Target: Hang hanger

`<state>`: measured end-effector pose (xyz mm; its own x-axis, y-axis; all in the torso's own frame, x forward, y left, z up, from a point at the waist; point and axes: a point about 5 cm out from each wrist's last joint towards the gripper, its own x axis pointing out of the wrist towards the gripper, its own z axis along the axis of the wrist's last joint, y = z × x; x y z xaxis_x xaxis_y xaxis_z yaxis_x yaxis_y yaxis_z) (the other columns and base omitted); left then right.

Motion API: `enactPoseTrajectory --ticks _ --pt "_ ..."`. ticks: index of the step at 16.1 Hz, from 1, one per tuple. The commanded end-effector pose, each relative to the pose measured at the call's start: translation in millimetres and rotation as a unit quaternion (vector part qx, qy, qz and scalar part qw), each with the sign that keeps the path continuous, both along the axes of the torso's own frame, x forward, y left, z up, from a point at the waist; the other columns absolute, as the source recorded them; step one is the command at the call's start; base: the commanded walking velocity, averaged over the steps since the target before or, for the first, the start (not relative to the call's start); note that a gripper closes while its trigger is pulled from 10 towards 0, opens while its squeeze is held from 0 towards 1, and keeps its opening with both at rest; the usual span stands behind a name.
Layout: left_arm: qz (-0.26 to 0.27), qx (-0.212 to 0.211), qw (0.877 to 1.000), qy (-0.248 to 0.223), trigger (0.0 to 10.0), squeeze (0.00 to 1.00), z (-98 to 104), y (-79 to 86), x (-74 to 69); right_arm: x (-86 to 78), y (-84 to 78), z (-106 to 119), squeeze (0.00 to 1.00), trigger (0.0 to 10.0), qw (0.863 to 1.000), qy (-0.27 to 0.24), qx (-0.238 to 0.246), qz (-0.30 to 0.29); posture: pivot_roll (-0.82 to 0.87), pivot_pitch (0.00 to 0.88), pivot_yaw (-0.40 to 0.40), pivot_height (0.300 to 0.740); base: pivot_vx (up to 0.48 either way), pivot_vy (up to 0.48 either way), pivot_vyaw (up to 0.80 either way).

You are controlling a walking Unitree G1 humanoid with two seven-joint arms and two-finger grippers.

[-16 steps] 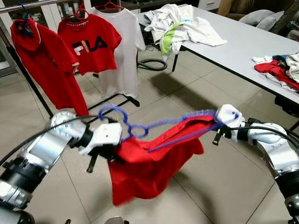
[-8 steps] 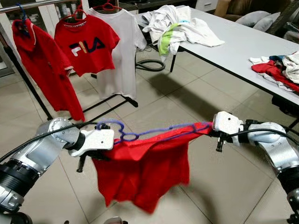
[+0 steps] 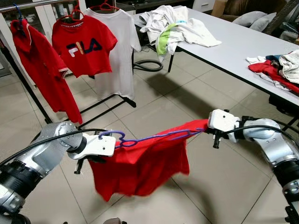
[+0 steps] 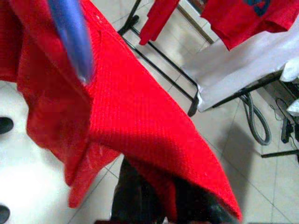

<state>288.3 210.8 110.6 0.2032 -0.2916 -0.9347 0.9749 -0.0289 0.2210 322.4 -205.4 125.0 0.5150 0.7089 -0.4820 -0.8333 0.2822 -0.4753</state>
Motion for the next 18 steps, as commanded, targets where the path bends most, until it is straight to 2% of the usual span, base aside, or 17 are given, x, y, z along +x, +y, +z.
enactPoseTrajectory --ticks 1,3,5,6,8,10,16,18 --pt "0.069 0.083 0.994 0.018 0.0 0.0 -13.3 36.7 -4.2 8.0 -25.4 20.6 0.0 0.0 0.997 -0.038 0.002 -0.06 0.0 0.0 -0.031 0.74 0.0 0.0 0.0" --pt "0.106 0.094 0.99 -0.026 0.0 0.0 -15.4 40.6 6.8 6.8 -17.8 22.0 0.0 0.0 0.998 -0.041 0.012 -0.045 0.0 0.0 -0.032 0.74 0.0 0.0 0.0" --pt "0.118 0.099 0.988 -0.031 0.0 0.0 -18.1 41.4 10.9 6.0 -11.3 23.5 0.0 0.0 0.998 -0.046 0.019 -0.033 0.0 0.0 -0.034 0.74 0.0 0.0 0.0" --pt "0.131 0.093 0.985 -0.057 0.0 0.0 -19.0 38.3 20.0 6.3 -2.3 26.8 0.0 0.0 0.998 -0.051 0.035 -0.025 0.0 0.0 -0.034 0.74 0.0 0.0 0.0" --pt "0.137 0.085 0.983 -0.083 0.0 0.0 -17.1 34.7 27.4 7.0 4.2 29.2 0.0 0.0 0.997 -0.052 0.05 -0.024 0.0 0.004 -0.033 0.74 0.0 0.0 0.0" --pt "0.127 0.047 0.983 -0.122 0.0 0.0 -6.7 19.4 38.0 5.1 12.1 28.3 0.0 0.0 0.997 -0.041 0.065 -0.02 0.0 0.006 -0.028 0.74 0.0 0.0 0.0" --pt "0.108 0.028 0.981 -0.158 0.0 0.0 4.5 13.9 44.4 1.0 9.2 20.0 0.0 0.0 0.997 -0.01 0.063 -0.033 0.0 0.011 -0.024 0.74 0.0 0.0 0.0" --pt "0.127 -0.002 0.972 -0.198 0.0 0.0 15.1 16.3 48.8 -1.8 5.8 17.7 0.0 0.0 0.997 0.005 0.064 -0.037 0.0 0.014 -0.025 0.74 0.0 0.0 0.0"
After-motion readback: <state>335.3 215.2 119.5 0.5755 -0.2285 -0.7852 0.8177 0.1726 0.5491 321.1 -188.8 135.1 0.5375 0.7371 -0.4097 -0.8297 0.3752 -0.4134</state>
